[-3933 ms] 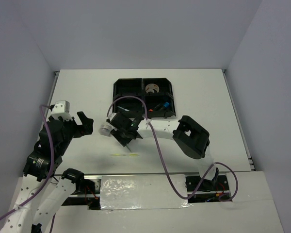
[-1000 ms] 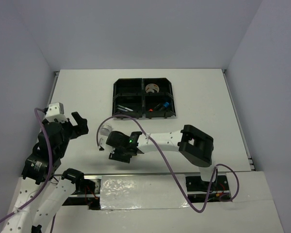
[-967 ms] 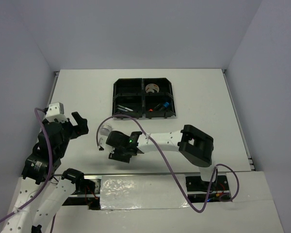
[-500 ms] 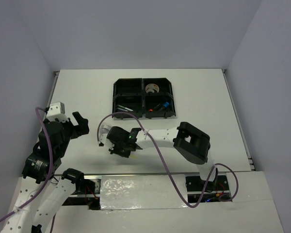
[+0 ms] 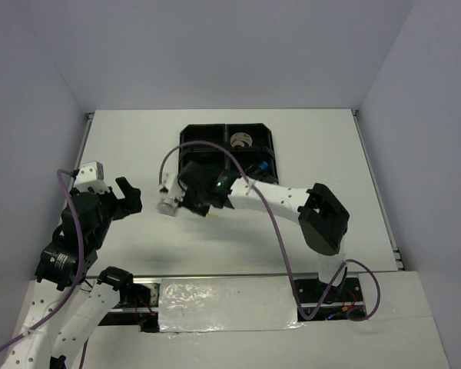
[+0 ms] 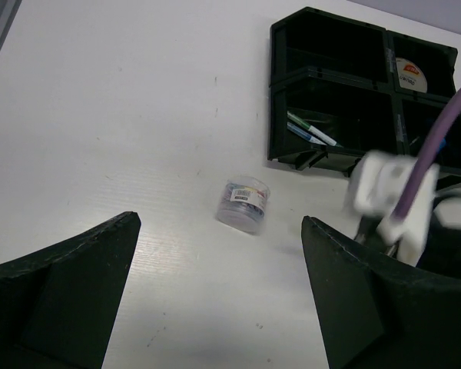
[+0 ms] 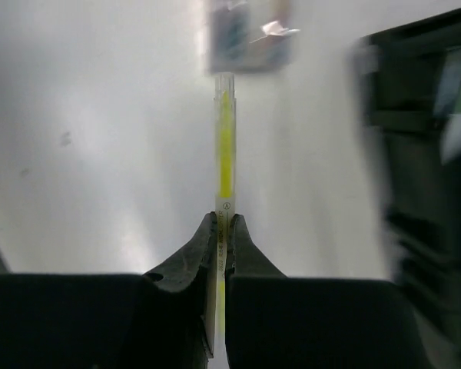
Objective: Sort the stationery into containers
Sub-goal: Pick up the pen from the center of the board, then place the pen in the storage box.
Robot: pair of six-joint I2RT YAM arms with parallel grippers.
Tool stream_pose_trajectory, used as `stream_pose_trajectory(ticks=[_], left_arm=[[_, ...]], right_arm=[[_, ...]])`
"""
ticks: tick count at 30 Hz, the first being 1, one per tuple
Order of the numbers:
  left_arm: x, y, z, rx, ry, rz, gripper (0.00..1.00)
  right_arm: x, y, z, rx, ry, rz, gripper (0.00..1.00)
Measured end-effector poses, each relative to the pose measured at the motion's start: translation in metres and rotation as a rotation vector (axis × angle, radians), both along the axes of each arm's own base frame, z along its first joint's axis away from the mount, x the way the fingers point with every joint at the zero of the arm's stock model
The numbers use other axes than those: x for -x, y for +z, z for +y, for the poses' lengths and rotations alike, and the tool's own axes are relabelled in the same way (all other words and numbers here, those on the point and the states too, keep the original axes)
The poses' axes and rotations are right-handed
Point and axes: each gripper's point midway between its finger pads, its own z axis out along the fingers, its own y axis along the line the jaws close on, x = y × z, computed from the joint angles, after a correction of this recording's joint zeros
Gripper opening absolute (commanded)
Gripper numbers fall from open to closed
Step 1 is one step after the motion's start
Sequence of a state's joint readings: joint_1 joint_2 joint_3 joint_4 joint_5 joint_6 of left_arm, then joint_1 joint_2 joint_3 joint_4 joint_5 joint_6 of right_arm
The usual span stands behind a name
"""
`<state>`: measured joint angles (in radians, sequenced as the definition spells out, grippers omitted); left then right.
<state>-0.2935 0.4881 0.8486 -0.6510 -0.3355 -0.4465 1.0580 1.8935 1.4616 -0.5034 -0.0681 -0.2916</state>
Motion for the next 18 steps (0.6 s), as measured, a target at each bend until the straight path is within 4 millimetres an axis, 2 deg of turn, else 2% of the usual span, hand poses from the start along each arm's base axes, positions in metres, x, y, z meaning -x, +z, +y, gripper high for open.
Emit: stream_pose_trajectory(ticks=[6, 7, 9, 11, 13, 18], left_arm=[[0.000, 0.000, 0.000, 0.000, 0.000, 0.000, 0.99], [0.000, 0.000, 0.000, 0.000, 0.000, 0.000, 0.99], [0.000, 0.000, 0.000, 0.000, 0.000, 0.000, 0.99], [0.000, 0.000, 0.000, 0.000, 0.000, 0.000, 0.99], [0.000, 0.000, 0.000, -0.001, 0.000, 0.002, 0.99], [0.000, 0.000, 0.000, -0.001, 0.001, 0.002, 0.99]], right_arm=[[-0.115, 0.089, -0.001, -0.120, -0.135, -0.170, 0.00], [-0.134, 0.101, 0.000, -0.138, -0.154, -0.200, 0.01], [-0.162, 0.110, -0.003, -0.137, -0.182, -0.228, 0.02], [-0.183, 0.106, -0.004, -0.119, -0.199, -0.240, 0.05], [-0.191, 0.090, -0.006, -0.083, -0.204, -0.229, 0.08], [-0.189, 0.040, -0.014, 0.036, -0.192, -0.166, 0.14]])
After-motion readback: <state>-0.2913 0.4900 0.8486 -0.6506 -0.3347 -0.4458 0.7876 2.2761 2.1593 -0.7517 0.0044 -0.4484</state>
